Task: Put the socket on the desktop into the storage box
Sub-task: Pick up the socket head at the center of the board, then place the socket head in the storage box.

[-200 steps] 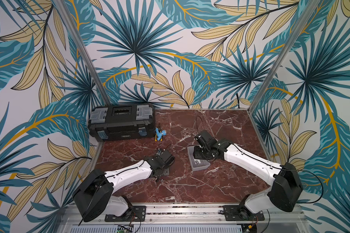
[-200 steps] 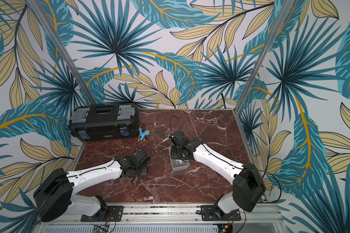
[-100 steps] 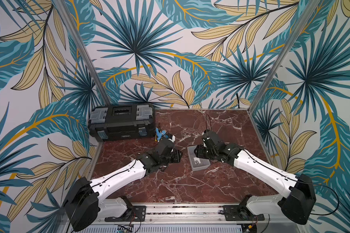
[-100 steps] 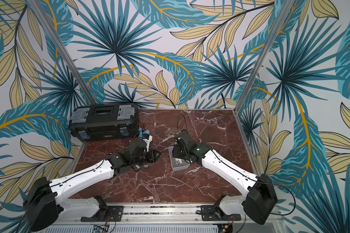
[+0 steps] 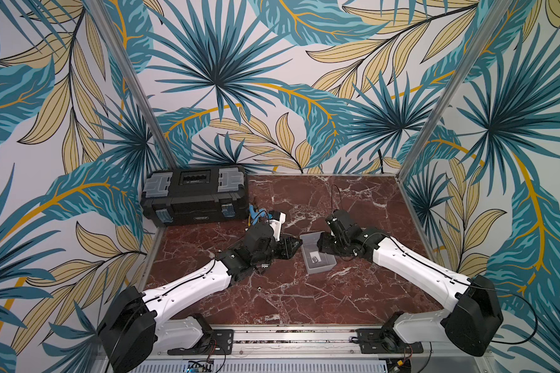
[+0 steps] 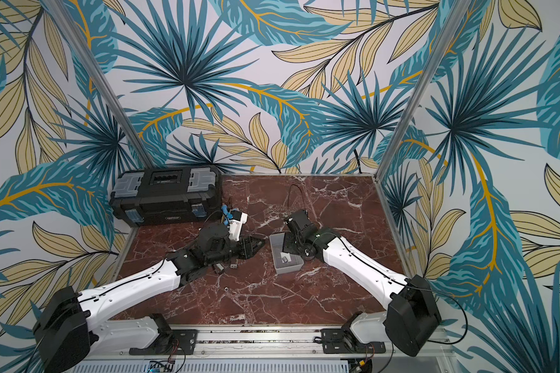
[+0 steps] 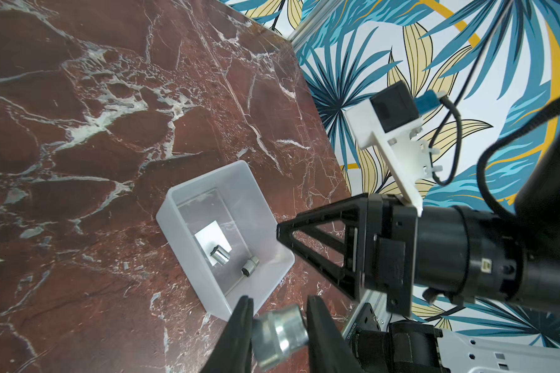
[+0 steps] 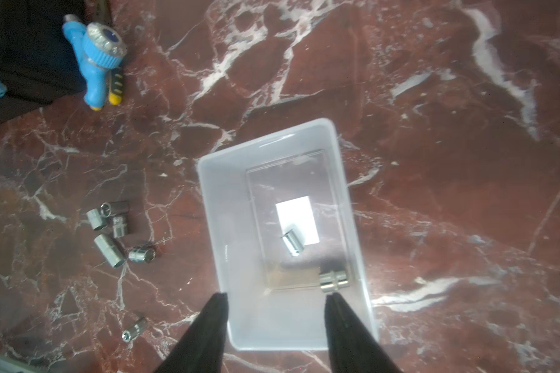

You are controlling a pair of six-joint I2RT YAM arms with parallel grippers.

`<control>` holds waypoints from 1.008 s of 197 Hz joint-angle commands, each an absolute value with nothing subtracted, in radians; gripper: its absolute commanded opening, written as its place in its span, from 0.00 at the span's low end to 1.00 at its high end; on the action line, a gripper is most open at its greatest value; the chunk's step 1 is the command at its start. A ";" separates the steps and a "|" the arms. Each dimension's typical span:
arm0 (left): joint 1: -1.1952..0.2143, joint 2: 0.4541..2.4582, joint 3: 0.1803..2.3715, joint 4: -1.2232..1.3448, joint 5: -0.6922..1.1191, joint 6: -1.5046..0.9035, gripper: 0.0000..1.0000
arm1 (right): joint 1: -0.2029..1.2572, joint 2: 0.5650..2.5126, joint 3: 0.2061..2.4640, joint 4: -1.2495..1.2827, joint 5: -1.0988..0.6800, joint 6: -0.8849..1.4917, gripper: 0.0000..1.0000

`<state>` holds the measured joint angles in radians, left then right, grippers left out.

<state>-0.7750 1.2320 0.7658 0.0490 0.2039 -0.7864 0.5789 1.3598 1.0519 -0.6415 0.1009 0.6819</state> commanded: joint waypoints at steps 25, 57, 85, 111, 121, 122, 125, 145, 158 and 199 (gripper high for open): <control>-0.769 1.241 0.734 0.093 0.202 -0.728 0.00 | 0.462 1.422 1.112 -0.719 0.160 0.557 0.61; -0.770 1.297 0.789 0.064 0.264 -0.707 0.00 | 0.447 1.470 1.158 -0.739 0.197 0.539 0.60; -0.770 1.304 0.801 0.075 0.250 -0.658 0.00 | 0.437 1.488 1.169 -0.742 0.198 0.529 0.59; -0.776 1.305 0.747 0.142 0.233 -0.691 0.00 | 0.436 1.480 1.153 -0.739 0.135 0.528 0.57; -0.782 1.308 0.722 0.156 0.228 -0.716 0.00 | 0.436 1.486 1.144 -0.738 0.098 0.532 0.55; -0.782 1.308 0.721 0.157 0.227 -0.718 0.00 | 0.436 1.486 1.143 -0.739 0.094 0.533 0.55; -0.787 1.307 0.713 0.159 0.227 -0.724 0.00 | 0.435 1.489 1.139 -0.739 0.087 0.535 0.54; -0.821 1.288 0.659 0.161 0.188 -0.743 0.00 | 0.436 1.499 1.105 -0.716 0.054 0.544 0.51; -0.831 1.277 0.632 0.140 0.166 -0.756 0.00 | 0.436 1.504 1.080 -0.697 0.045 0.554 0.49; -0.832 1.237 0.618 0.089 0.146 -0.751 0.00 | 0.450 1.541 1.020 -0.608 -0.010 0.573 0.45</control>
